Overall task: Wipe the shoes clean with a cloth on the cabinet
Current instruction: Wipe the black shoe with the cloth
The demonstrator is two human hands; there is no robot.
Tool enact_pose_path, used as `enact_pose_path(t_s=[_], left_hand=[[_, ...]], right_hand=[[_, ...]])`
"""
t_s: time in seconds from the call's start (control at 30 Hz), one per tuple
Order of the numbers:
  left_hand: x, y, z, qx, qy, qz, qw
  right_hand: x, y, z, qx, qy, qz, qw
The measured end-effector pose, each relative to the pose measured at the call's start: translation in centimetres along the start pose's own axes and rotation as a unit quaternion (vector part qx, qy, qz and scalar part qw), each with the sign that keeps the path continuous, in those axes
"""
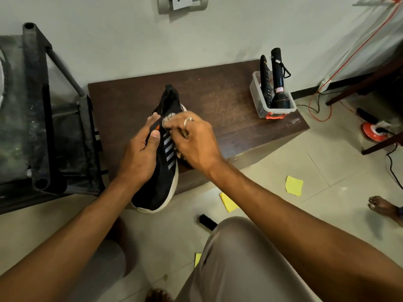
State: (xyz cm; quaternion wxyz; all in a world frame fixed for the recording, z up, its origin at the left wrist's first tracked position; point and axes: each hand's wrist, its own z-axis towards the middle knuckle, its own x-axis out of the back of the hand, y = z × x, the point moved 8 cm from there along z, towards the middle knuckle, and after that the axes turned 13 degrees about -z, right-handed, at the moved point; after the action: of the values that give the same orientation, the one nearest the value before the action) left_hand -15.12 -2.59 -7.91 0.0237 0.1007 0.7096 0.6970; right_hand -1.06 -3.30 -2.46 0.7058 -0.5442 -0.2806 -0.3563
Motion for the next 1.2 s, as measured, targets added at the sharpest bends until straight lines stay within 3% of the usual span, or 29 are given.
enact_pose_path(t_s=[0.1,0.27,0.47,0.7,1.07,1.2], left_hand=[[-0.2,0.0,0.0,-0.003,-0.012,0.012,1.0],[0.0,-0.2,0.2,-0.004,0.004,0.002,1.0],[0.0,-0.1,0.2,-0.013,0.007,0.001,1.0],[0.1,0.0,0.1,-0.01,0.008,0.002,1.0],[0.1,-0.1,0.3,-0.016,0.02,0.003,1.0],[0.1,0.1,0.2,-0.02,0.018,0.018,0.999]], right_hand=[[0.1,0.2,-1.5,0.003,-0.017,0.022,1.0],[0.0,1.7,1.7,-0.092,0.039,0.026,0.995],[-0.8,1.4,-4.0,-0.101,-0.05,0.058,0.992],[-0.5,2.2,1.1,-0.148,0.036,0.041,0.988],[-1.7,1.4,-6.2,-0.164,-0.089,0.089,0.978],[-1.2,1.5,-4.2,-0.159,-0.05,0.066,0.984]])
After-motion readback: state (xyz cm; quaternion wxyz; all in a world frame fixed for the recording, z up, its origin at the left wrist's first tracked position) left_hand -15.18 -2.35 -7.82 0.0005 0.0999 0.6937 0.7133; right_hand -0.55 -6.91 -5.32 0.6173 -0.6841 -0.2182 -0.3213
